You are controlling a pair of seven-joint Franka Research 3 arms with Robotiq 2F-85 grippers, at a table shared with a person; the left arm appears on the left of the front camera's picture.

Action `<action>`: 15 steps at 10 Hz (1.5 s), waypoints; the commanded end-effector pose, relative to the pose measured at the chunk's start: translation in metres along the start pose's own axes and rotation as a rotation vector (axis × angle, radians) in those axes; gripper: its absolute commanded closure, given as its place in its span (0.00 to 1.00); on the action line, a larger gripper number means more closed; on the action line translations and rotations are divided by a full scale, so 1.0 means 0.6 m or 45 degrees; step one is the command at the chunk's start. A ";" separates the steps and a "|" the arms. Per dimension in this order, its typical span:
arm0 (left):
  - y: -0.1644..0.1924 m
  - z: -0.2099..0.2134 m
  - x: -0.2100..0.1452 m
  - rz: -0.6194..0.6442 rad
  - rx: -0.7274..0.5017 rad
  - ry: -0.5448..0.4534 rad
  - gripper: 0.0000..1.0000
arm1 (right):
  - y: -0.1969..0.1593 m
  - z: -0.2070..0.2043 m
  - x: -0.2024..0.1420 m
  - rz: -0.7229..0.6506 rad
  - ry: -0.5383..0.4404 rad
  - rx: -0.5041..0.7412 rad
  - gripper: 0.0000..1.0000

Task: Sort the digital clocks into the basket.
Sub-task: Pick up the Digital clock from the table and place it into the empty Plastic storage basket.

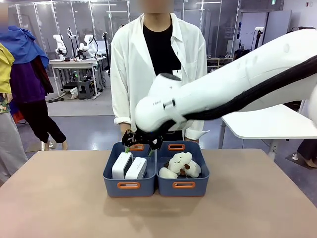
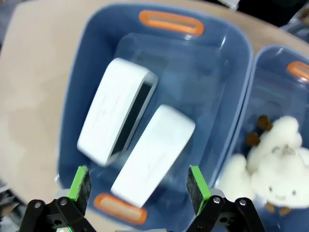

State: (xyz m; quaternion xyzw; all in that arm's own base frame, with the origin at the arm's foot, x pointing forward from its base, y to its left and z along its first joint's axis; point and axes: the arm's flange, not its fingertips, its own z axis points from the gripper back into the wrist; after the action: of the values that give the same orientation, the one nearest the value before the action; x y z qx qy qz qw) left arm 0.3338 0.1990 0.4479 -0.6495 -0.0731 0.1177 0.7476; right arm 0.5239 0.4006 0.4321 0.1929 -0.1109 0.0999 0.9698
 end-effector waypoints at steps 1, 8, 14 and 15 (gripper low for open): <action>0.000 0.004 -0.007 -0.012 0.011 0.012 0.00 | -0.083 0.122 -0.059 -0.118 0.095 0.227 0.00; 0.000 0.004 -0.007 -0.012 0.011 0.012 0.00 | -0.575 0.266 -0.222 -0.454 -0.009 1.295 0.00; 0.000 0.004 -0.007 -0.012 0.011 0.012 0.00 | -0.721 0.396 -0.309 -0.405 -0.076 1.310 0.00; 0.000 0.004 -0.007 -0.012 0.011 0.012 0.00 | -0.749 0.386 -0.332 -0.478 -0.111 1.335 0.00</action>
State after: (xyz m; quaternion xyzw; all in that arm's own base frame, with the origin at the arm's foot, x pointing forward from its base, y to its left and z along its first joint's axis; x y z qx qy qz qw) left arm 0.3338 0.1990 0.4478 -0.6495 -0.0729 0.1178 0.7476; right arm 0.4015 -0.1272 0.4430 0.6635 -0.0513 -0.0273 0.7459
